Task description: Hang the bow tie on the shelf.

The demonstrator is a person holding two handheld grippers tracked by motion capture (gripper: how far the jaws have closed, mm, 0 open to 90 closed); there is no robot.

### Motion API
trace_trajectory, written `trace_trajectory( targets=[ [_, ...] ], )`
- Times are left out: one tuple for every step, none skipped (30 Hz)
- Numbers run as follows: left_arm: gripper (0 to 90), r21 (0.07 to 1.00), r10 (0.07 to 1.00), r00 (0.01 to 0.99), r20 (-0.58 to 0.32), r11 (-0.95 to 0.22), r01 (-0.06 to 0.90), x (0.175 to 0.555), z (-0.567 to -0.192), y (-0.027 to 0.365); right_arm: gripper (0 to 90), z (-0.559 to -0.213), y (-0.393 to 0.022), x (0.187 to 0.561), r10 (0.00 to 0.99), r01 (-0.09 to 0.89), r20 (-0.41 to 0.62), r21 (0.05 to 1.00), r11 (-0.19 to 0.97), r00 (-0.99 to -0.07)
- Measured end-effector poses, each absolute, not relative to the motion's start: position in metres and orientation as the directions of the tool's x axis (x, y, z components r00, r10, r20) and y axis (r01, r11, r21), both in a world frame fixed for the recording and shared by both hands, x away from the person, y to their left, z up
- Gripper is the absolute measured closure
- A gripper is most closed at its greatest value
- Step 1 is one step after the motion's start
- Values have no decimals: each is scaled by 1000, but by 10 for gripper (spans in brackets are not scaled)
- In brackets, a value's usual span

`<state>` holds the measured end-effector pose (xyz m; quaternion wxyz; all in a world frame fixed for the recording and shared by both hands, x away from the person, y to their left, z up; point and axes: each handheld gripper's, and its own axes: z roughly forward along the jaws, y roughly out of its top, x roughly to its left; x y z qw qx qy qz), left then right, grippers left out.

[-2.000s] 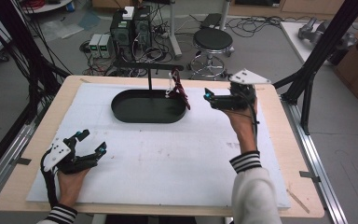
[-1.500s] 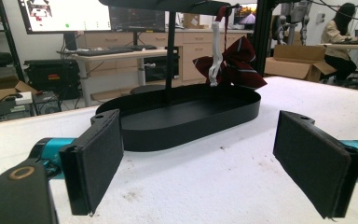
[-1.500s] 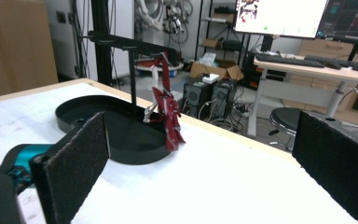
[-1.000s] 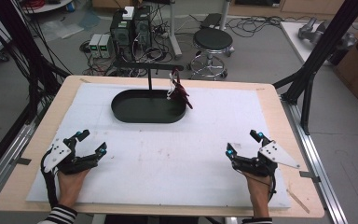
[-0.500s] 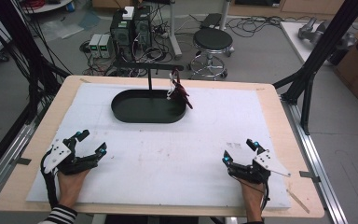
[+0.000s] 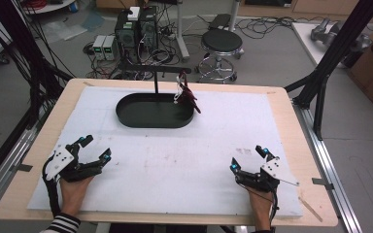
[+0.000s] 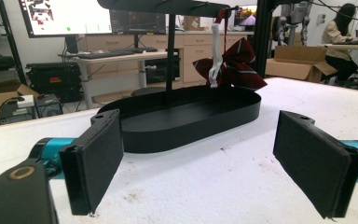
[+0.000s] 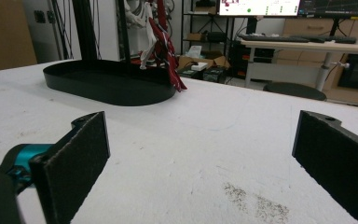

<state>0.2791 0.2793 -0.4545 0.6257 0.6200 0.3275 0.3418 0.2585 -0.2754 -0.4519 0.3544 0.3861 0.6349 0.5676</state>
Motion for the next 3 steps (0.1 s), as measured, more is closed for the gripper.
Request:
trace_trajectory(
  targets=[
    [163,1000,834,551,13,-1,-22,279,-455,279,28,-452,-275,258,893,85,-14,995,59,-450],
    [163,1000,834,551,12,-1,-21,279,-454,279,28,-452,-275,258,894,85,-11,995,55,-448],
    [164,1000,835,551,11,0,-19,279,-455,279,28,-452,-276,258,893,84,-13,995,57,-449]
  ],
)
